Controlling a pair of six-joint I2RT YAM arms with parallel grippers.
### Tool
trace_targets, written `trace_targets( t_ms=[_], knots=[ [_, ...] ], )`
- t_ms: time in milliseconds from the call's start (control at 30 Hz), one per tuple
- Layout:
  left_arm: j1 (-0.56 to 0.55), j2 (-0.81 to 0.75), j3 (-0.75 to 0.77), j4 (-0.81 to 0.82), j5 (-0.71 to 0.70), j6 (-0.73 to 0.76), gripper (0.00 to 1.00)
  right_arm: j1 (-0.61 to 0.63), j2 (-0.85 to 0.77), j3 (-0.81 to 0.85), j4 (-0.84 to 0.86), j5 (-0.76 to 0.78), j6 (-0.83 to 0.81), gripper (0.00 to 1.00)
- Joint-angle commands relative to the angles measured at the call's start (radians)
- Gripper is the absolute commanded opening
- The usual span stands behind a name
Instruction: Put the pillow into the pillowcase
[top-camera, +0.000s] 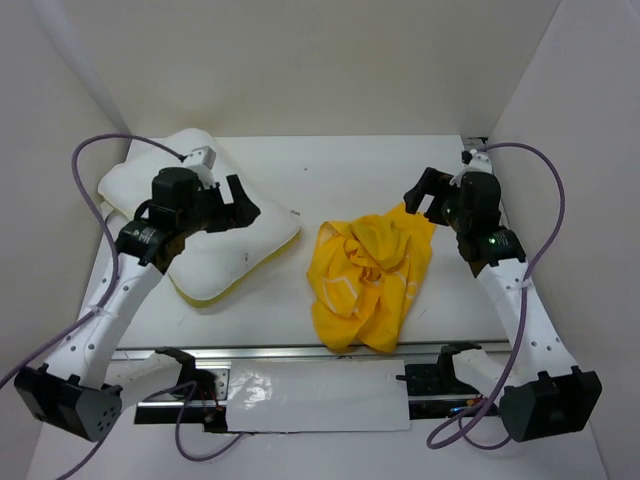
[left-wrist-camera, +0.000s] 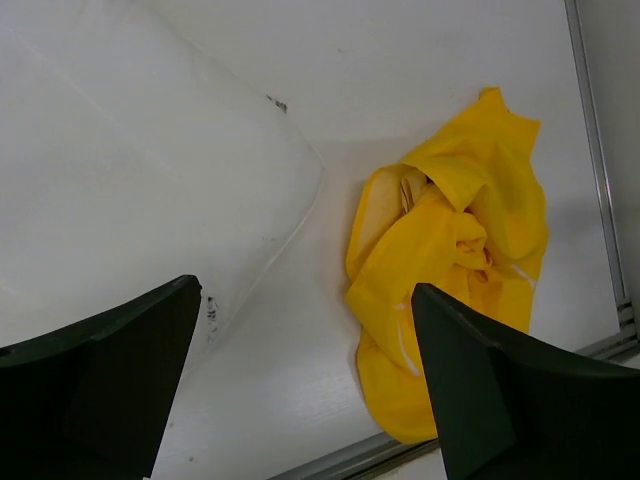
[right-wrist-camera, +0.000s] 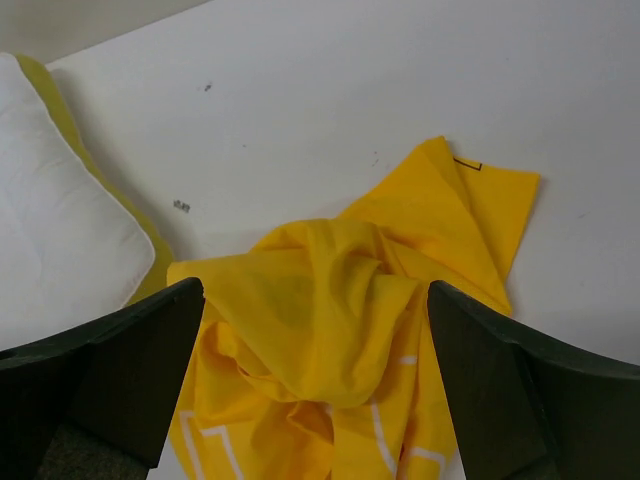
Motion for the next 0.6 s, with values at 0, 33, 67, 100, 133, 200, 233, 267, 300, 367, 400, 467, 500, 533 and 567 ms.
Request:
trace_targets(
  t_ms=[0,33,67,100,133,200,233,267,300,367,400,467,500,533,567],
  knots=[
    [-0.081,0.06,0.056,0.015,-0.022,0.03,1.0,0.013,0.048,0.055,-0.067,0.045,-0.009,1.0],
    [-0.107,0.078,0.069,0.015,-0.039,0.019,1.0,0.013,0.058,0.055,-0.067,0.054,0.006,1.0],
    [-0.139,0.097,0.069,0.015,-0.056,0.019,1.0,0.013,0.067,0.055,-0.076,0.054,0.017,1.0],
    [-0.228,0.118,0.079,0.015,-0.077,0.019,1.0,0.013,0.09,0.055,-0.076,0.068,0.017,1.0],
    [-0.28,0.167,0.09,0.015,-0.109,0.019,1.0,0.013,0.102,0.046,-0.076,0.068,0.017,1.0],
    [-0.418,0.218,0.09,0.015,-0.149,0.019,1.0,0.022,0.145,0.037,-0.076,0.082,0.008,1.0],
    [-0.455,0.241,0.081,0.015,-0.139,0.019,1.0,0.022,0.162,0.037,-0.076,0.115,0.019,1.0],
    [-0.486,0.273,0.066,0.035,-0.11,0.019,1.0,0.022,0.179,0.037,-0.088,0.143,0.029,1.0],
    [-0.526,0.283,0.045,0.047,-0.109,-0.002,1.0,0.022,0.196,0.037,-0.102,0.179,0.043,1.0],
    [-0.552,0.292,-0.024,0.058,-0.134,-0.064,1.0,0.022,0.237,0.037,-0.118,0.264,0.066,1.0],
    [-0.563,0.292,-0.049,0.058,-0.143,-0.081,1.0,0.022,0.237,0.026,-0.118,0.285,0.066,1.0],
    [-0.59,0.301,-0.104,0.081,-0.152,-0.134,1.0,0.01,0.262,0.006,-0.078,0.296,0.1,1.0],
    [-0.604,0.301,-0.114,0.081,-0.163,-0.153,1.0,-0.004,0.262,-0.009,-0.063,0.307,0.1,0.98],
    [-0.633,0.312,-0.124,0.092,-0.163,-0.165,1.0,-0.004,0.283,-0.009,-0.032,0.307,0.114,0.98],
    [-0.646,0.322,-0.144,0.104,-0.163,-0.188,1.0,-0.018,0.295,-0.021,-0.023,0.321,0.137,0.98]
  ],
)
